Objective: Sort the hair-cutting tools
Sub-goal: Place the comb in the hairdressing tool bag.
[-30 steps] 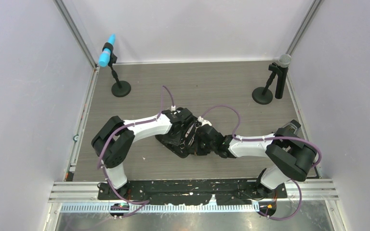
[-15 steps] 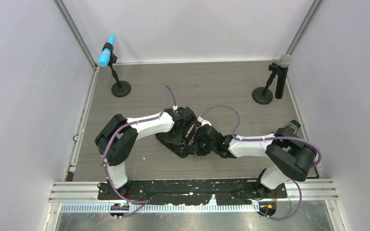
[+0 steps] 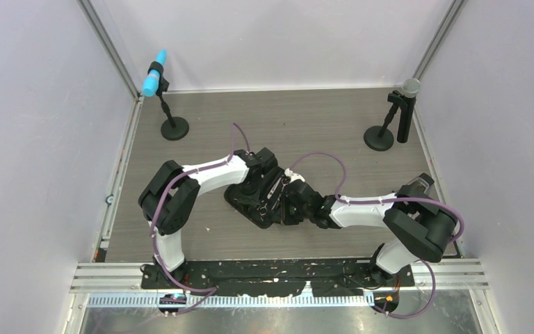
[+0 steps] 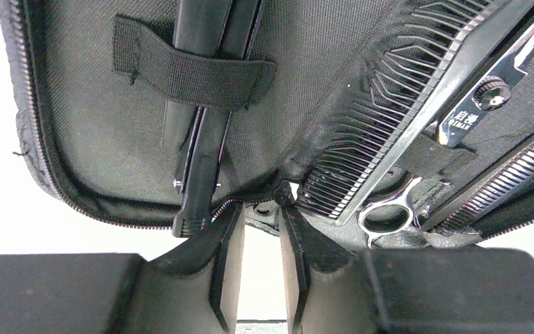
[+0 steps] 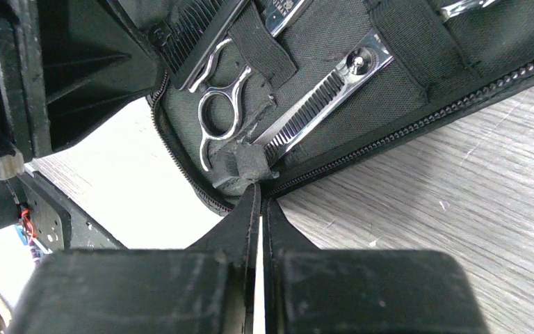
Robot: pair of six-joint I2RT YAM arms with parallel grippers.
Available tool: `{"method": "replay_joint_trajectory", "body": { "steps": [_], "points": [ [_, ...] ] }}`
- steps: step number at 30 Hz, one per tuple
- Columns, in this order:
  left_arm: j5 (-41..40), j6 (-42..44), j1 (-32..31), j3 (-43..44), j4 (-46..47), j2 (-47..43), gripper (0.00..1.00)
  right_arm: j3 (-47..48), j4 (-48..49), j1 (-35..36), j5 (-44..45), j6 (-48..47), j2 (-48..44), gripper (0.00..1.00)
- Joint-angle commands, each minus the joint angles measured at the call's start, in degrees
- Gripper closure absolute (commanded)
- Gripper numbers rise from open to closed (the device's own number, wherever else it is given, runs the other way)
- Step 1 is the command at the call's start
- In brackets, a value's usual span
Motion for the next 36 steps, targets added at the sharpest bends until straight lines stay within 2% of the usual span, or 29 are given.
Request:
{"method": "replay_joint_trajectory", "body": {
  "steps": [1, 10, 15, 36],
  "points": [
    [0.89, -1.23, 0.37, -2.48, 6.91, 4.83, 0.74, 0.37, -0.22, 0.31, -1.81, -0.86, -1.37, 0.95],
    [1.43, -1.19, 0.37, -3.56, 8.27, 3.67, 0.92, 0.28, -0.47, 0.36, -1.54, -0.93, -2.13, 0.95],
    [0.97, -1.08, 0.37, -5.32, 8.62, -0.06, 1.0, 0.2, -0.69, 0.3, -1.05, -1.06, -2.21, 0.95],
    [6.64, 1.48, -1.89, -14.55, 3.67, -14.61, 1.0, -0.33, -5.59, -0.49, 6.65, 2.27, -3.53, 0.95]
  ]
}}
